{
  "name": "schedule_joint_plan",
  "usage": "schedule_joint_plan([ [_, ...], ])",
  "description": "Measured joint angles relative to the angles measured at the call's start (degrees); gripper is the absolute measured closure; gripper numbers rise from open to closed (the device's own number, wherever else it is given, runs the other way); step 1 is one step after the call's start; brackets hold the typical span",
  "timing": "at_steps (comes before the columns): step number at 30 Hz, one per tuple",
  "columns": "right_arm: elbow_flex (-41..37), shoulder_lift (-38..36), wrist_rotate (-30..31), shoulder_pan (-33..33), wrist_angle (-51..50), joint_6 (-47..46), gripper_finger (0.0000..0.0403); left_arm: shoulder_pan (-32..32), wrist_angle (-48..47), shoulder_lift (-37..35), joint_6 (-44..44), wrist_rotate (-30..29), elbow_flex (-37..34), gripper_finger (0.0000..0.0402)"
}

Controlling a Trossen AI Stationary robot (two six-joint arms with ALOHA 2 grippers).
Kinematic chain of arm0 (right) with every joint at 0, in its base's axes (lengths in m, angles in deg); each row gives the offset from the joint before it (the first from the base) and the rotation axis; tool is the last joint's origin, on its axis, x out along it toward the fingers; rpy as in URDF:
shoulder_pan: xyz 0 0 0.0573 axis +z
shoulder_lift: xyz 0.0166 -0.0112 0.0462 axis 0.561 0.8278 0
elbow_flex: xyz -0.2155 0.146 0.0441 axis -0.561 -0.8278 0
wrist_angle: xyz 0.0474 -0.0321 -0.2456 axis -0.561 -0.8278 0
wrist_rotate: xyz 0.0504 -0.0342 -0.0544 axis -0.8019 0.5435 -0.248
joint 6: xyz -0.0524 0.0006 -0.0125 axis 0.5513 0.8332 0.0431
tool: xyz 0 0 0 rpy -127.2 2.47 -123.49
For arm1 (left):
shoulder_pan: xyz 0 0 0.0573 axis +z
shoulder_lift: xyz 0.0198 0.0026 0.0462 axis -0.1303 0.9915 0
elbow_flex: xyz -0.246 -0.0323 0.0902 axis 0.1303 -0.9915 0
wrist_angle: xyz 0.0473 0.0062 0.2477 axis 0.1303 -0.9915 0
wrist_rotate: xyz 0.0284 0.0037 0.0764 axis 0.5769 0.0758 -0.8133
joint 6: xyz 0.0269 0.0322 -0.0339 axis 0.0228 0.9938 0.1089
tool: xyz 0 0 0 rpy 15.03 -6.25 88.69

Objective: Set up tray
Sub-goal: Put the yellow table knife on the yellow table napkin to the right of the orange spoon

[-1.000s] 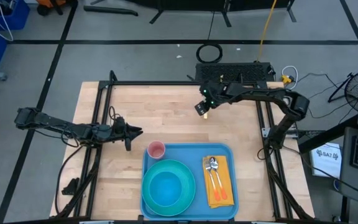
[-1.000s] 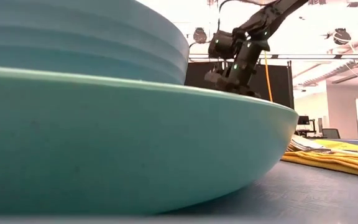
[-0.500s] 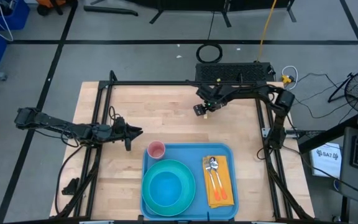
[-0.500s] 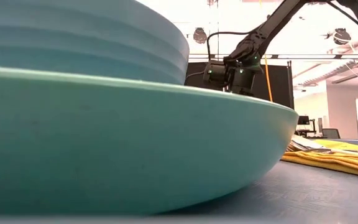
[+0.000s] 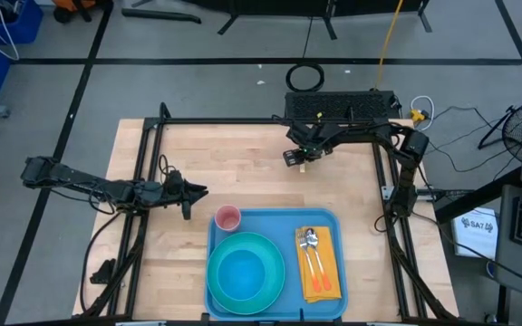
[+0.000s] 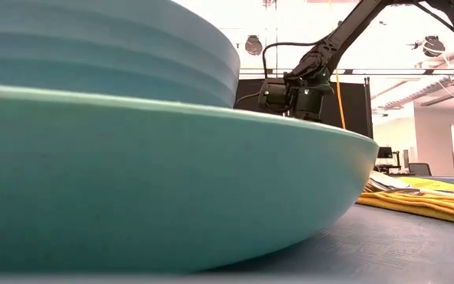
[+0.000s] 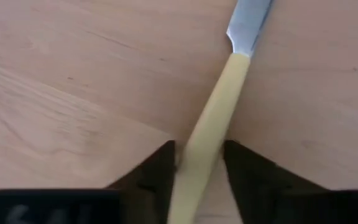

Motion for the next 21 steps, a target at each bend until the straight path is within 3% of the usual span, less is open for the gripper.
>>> schedule_joint_plan([
  [5, -0.02, 0.02, -0.77, -0.07, 1.46, 0.56, 0.0361, 0.00, -0.46, 0.00, 0.04, 0.00, 0.00, 0.0309],
  [16, -0.33, -0.41, -2.16, 0.96, 4.79, 5.39, 0.0361, 0.02, -0.48, -0.01, 0.02, 0.26, 0.00, 0.0309],
  [21, -0.70, -3.99, -10.13, 4.37, 8.35, 7.84, 0.0361, 0.00, -0.48, -0.01, 0.02, 1.81, 0.00, 0.0309],
])
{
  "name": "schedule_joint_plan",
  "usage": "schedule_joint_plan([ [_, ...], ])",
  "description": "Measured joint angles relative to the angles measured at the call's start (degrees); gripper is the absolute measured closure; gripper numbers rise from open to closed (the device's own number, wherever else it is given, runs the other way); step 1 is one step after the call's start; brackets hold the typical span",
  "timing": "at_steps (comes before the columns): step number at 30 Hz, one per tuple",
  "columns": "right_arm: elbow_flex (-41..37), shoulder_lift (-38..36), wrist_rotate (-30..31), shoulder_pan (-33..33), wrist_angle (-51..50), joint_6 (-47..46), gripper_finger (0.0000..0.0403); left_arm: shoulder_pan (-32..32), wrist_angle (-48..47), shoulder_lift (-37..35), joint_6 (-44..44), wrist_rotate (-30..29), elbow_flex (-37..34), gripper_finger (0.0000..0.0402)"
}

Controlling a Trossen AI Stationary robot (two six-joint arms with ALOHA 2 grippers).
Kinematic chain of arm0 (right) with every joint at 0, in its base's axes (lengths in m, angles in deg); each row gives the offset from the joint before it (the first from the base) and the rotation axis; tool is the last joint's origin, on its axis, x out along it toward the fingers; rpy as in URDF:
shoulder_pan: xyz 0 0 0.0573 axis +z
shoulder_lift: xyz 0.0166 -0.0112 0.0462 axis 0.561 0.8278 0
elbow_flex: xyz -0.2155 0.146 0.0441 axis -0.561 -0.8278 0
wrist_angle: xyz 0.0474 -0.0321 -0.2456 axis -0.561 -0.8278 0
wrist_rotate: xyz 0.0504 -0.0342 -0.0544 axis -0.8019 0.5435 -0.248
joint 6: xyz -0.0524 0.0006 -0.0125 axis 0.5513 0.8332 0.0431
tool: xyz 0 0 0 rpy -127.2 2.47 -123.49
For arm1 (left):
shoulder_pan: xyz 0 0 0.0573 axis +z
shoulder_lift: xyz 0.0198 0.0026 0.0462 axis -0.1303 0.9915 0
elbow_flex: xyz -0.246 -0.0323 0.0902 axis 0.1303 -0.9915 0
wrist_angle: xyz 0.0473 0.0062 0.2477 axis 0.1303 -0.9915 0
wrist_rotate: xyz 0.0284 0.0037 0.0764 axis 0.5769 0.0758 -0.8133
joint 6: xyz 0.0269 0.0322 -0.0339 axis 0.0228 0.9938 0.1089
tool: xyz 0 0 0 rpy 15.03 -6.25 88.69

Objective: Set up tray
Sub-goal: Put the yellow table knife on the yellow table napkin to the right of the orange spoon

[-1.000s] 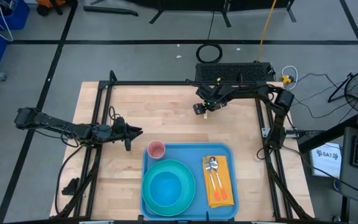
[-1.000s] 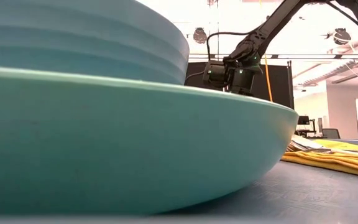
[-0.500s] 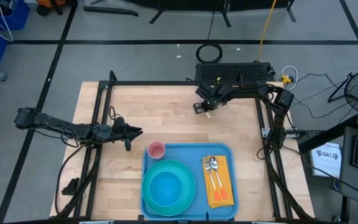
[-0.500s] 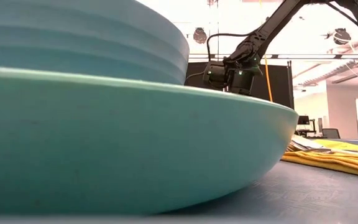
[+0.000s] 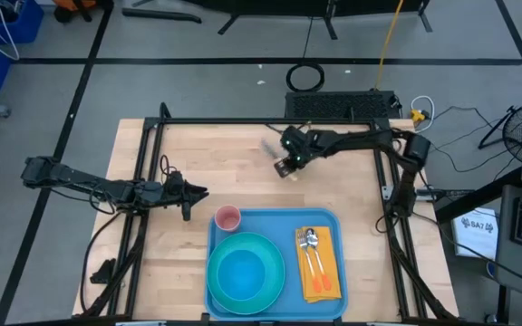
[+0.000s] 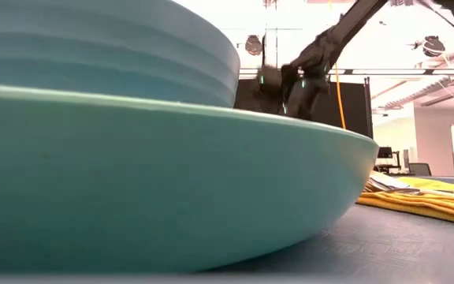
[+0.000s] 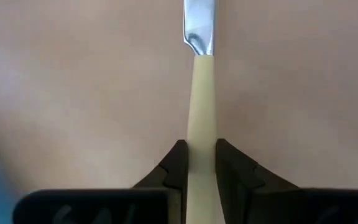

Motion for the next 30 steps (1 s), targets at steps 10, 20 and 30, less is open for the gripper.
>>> schedule_joint_plan([
  [10, 0.32, -17.22, -7.50, 14.91, -8.61, -5.83, 0.0361, 0.01, 0.13, 0.00, 0.01, -0.11, -0.01, 0.0309],
  [20, 0.32, -27.40, 4.51, 42.49, -33.76, -43.82, 0.0361, 0.00, 0.15, 0.00, 0.09, -0.48, -0.02, 0.0309],
  [30, -0.31, -21.78, 23.14, 69.45, -33.96, -85.02, 0.0361, 0.02, 0.22, 0.01, 0.00, -0.50, 0.00, 0.0309],
])
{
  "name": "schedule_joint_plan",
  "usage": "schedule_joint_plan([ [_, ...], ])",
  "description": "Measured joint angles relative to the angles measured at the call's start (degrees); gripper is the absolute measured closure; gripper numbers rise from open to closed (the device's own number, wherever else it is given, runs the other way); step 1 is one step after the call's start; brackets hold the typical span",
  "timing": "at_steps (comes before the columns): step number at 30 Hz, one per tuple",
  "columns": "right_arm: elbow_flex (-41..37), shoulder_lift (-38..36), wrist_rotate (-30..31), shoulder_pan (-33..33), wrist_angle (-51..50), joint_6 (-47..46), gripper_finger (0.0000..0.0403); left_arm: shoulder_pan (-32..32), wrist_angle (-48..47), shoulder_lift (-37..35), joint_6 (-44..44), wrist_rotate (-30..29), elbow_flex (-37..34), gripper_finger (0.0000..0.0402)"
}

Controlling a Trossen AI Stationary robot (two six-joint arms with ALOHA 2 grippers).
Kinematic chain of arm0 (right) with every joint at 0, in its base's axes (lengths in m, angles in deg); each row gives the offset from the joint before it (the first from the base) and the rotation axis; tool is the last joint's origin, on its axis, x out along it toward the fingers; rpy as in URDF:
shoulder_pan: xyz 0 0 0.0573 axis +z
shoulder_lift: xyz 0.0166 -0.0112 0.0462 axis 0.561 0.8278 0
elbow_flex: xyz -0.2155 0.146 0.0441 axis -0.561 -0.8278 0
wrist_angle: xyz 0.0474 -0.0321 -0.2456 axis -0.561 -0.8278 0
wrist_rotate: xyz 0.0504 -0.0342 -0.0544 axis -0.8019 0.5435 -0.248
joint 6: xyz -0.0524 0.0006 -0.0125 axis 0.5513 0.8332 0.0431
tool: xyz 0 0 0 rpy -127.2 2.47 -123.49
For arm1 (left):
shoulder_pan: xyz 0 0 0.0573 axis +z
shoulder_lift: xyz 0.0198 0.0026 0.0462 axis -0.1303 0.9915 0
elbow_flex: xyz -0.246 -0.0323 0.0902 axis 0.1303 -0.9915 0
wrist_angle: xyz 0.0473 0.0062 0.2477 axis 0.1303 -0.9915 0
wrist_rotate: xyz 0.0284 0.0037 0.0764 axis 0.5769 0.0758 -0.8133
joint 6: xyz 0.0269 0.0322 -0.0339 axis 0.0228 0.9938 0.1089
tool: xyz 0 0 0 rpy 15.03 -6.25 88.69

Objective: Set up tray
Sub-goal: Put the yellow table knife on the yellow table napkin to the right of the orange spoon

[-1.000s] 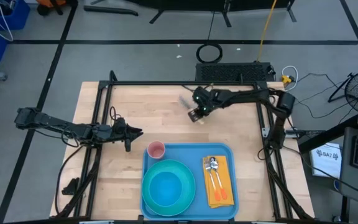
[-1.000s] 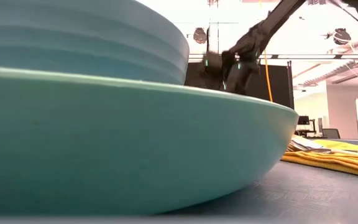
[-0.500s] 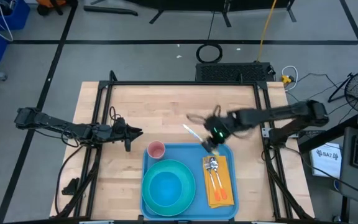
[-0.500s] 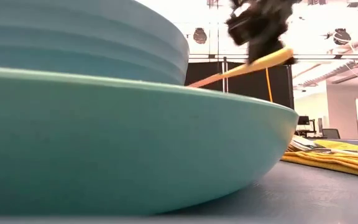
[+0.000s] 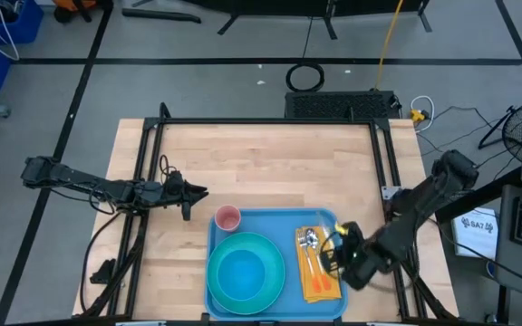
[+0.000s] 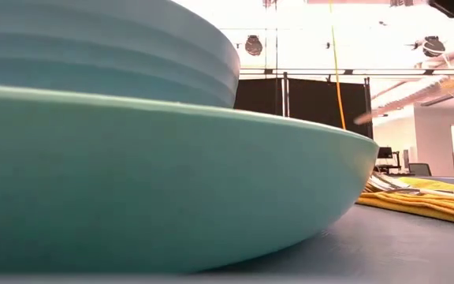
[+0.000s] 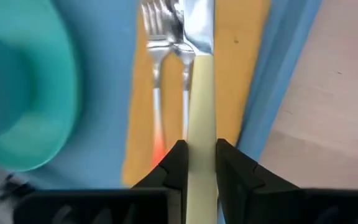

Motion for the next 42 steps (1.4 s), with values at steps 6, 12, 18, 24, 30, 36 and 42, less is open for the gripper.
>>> schedule_joint_plan([
  [6, -0.65, 8.56, 0.92, 4.53, 6.96, -6.67, 0.0361, -0.01, 0.17, -0.01, -0.03, -0.02, 0.00, 0.0309],
  [12, -0.70, 13.57, 4.44, 4.52, 12.01, -6.75, 0.0361, -0.01, 0.24, -0.01, -0.51, 0.00, -0.01, 0.0309],
  [18, -0.70, 16.40, 5.41, 4.55, 11.58, -8.20, 0.0361, -0.02, 0.26, -0.02, -0.57, 0.02, -0.02, 0.0309],
  [24, -0.70, 16.57, 7.82, 5.70, 11.98, -10.01, 0.0361, -0.01, 0.28, -0.01, -0.23, 0.01, -0.02, 0.0309],
  [30, -0.70, 16.56, 6.53, 5.90, 10.17, -10.40, 0.0361, 0.00, -0.06, 0.00, -0.22, 0.02, -0.01, 0.0309],
  [36, -0.70, 16.35, 6.29, 5.89, 7.25, -10.12, 0.0361, -0.02, -0.07, -0.02, -0.39, 0.03, 0.00, 0.0309],
  [42, -3.03, 16.33, 6.36, 6.08, 10.03, -9.65, 0.0361, -0.02, -0.07, -0.02, -0.93, 0.02, -0.02, 0.0309],
])
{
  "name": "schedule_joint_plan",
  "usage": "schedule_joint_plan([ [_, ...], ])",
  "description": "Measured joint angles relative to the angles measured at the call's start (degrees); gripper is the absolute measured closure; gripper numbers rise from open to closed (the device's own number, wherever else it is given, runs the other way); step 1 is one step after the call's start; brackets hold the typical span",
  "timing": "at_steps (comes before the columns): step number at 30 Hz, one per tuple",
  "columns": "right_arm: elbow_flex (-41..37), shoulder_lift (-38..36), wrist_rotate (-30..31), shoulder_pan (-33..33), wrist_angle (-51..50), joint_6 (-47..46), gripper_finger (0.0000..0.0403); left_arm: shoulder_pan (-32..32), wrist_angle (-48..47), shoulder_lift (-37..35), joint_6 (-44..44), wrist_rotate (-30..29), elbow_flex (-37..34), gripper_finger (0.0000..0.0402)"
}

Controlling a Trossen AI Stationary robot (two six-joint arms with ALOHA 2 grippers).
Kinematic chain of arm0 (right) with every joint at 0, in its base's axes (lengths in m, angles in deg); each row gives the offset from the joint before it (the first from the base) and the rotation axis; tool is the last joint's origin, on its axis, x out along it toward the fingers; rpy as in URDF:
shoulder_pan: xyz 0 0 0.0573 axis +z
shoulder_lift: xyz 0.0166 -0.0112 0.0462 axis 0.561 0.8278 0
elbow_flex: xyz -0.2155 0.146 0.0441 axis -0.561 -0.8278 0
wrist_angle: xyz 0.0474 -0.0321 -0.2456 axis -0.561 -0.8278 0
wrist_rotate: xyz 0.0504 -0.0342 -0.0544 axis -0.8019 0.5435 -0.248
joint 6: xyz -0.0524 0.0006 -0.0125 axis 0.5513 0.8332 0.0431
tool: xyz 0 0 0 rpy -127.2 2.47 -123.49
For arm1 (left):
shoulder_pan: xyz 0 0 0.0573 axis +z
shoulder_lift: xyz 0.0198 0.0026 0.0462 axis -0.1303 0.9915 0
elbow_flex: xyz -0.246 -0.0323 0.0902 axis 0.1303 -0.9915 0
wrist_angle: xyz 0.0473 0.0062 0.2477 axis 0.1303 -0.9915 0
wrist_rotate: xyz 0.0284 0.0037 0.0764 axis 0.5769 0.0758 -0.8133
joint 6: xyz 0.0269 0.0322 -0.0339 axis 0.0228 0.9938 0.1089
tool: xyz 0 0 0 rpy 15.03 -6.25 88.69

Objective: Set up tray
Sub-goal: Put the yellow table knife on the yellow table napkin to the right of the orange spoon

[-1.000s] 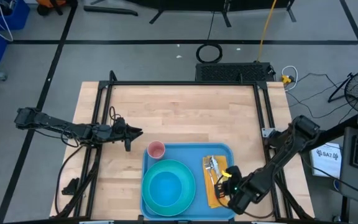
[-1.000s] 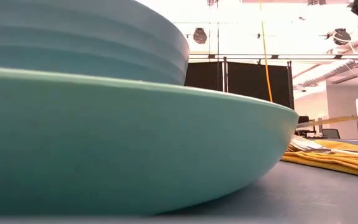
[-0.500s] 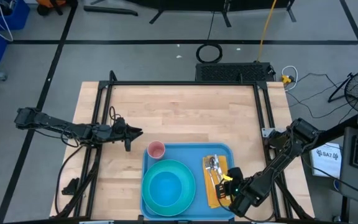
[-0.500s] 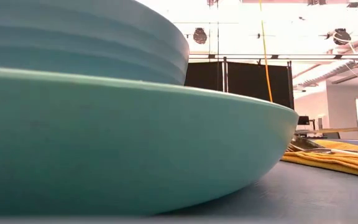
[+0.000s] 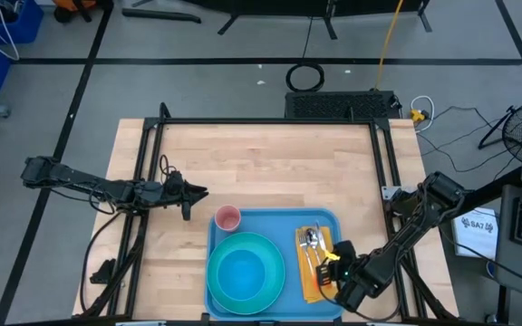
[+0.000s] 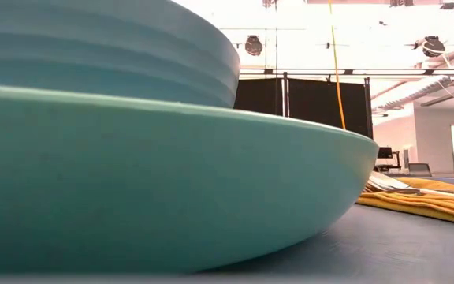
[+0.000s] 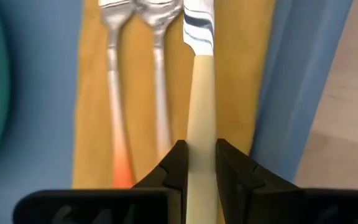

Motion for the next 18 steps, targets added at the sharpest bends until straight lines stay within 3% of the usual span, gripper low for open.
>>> schedule_joint_plan([
  [12, -7.39, -0.35, 2.19, 0.50, 12.60, -0.10, 0.0358, 0.02, -0.02, 0.02, -0.05, 0.00, 0.00, 0.0309],
  [18, -8.67, -0.25, 2.47, 0.48, 12.07, 3.23, 0.0254, 0.02, -0.03, 0.01, 0.24, 0.00, 0.00, 0.0309],
])
